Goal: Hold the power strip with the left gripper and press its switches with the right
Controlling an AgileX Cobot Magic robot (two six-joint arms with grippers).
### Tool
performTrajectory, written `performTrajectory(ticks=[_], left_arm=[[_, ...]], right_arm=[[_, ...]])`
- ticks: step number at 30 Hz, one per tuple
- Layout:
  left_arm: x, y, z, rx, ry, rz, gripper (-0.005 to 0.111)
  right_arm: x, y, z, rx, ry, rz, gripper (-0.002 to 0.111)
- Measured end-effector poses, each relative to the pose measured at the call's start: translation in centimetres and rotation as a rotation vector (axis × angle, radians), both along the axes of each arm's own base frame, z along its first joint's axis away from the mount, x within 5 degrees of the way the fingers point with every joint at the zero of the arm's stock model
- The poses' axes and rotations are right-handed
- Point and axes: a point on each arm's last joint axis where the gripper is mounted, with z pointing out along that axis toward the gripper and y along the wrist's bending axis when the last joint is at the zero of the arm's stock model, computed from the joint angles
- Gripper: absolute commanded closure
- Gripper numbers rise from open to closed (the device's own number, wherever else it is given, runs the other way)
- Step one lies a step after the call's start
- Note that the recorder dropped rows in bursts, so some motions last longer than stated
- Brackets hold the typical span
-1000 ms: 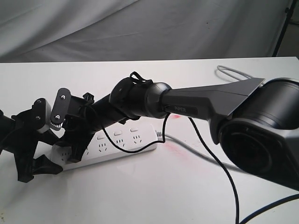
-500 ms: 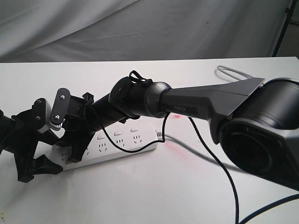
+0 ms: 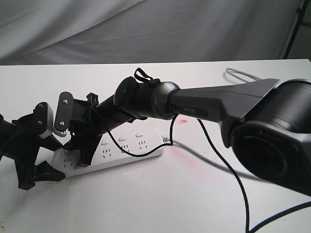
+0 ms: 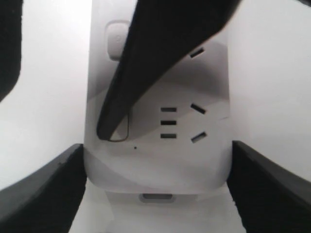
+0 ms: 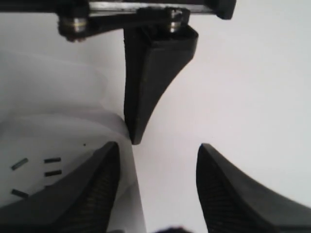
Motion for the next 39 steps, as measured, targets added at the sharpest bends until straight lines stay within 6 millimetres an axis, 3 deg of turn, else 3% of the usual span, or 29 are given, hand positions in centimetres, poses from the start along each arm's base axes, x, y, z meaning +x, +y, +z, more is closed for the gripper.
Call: performTrajectory(ticks=[13, 24, 28, 31, 36, 39], left_arm=[[0.0, 0.0, 0.0, 0.0, 0.0, 0.0, 0.04], [0.0, 0.0, 0.0, 0.0, 0.0, 0.0, 0.04], [0.0, 0.0, 0.0, 0.0, 0.0, 0.0, 0.04], [0.0, 0.0, 0.0, 0.0, 0.0, 0.0, 0.04], [0.0, 0.0, 0.0, 0.0, 0.0, 0.0, 0.04], [0.0, 0.0, 0.0, 0.0, 0.0, 0.0, 0.04]], right_arm=[[0.0, 0.2, 0.3, 0.04, 0.031, -0.026, 0.061], [-0.8, 0.0, 2.4, 0.037, 0.04, 0.037, 0.061], [-1.1, 0.0, 4.2, 0.056, 0.039, 0.052, 0.061], [-0.8, -0.6, 5.1, 0.061, 0.035, 0.047, 0.061], [0.2, -2.5, 4.6, 0.033, 0.047, 0.007, 0.061], [0.3, -2.6, 4.7, 0.03, 0.035, -0.001, 0.061]])
